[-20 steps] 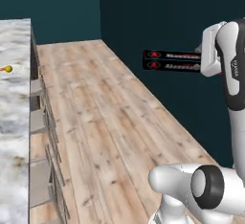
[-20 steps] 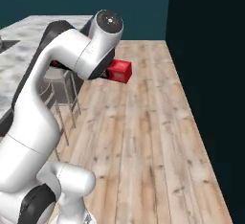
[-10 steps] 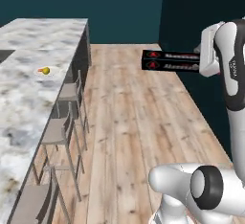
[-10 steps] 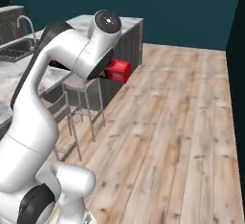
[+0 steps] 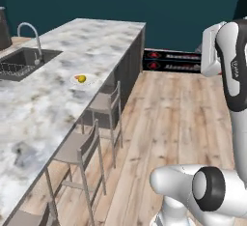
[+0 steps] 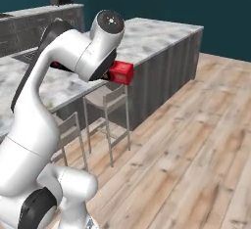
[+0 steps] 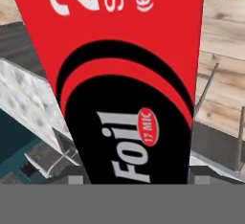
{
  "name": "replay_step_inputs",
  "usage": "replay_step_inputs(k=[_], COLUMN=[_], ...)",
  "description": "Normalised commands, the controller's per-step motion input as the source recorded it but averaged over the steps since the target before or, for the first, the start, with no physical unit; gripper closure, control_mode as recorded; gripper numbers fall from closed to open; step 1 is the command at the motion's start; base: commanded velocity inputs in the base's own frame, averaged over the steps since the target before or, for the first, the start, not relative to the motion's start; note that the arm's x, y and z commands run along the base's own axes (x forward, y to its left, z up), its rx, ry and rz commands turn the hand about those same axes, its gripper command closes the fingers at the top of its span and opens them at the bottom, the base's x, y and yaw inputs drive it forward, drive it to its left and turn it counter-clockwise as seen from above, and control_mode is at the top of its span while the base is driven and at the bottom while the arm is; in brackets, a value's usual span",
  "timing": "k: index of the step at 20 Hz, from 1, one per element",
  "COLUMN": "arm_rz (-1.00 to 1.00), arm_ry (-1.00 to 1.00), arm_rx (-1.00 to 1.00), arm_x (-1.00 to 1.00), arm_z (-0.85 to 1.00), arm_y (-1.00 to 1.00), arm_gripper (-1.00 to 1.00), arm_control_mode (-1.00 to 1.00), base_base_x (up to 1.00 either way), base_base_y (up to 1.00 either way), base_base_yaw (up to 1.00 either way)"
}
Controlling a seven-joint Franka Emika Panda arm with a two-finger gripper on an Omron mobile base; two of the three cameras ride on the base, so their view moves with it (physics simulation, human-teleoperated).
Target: Retrieve the tupperware and aluminum foil from the cabinet and place them on the dining counter near the plate with lemon and shrimp to prepare for storing leftovers.
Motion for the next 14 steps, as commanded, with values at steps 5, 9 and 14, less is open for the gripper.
replay_step_inputs(k=[5,9,14], arm_rz=[0.0,0.0,0.0], arm_ry=[0.0,0.0,0.0], arm_rx=[0.0,0.0,0.0], arm_x=[0.0,0.0,0.0], arm_z=[0.0,0.0,0.0], arm_y=[0.0,0.0,0.0], arm_gripper=[1.0,1.0,1.0], arm_control_mode=[1.0,1.0,1.0], base_base_x=[0.79,0.77,0.76], base_base_y=[-0.69,-0.71,-0.7], base_base_yaw=[0.44,0.44,0.44])
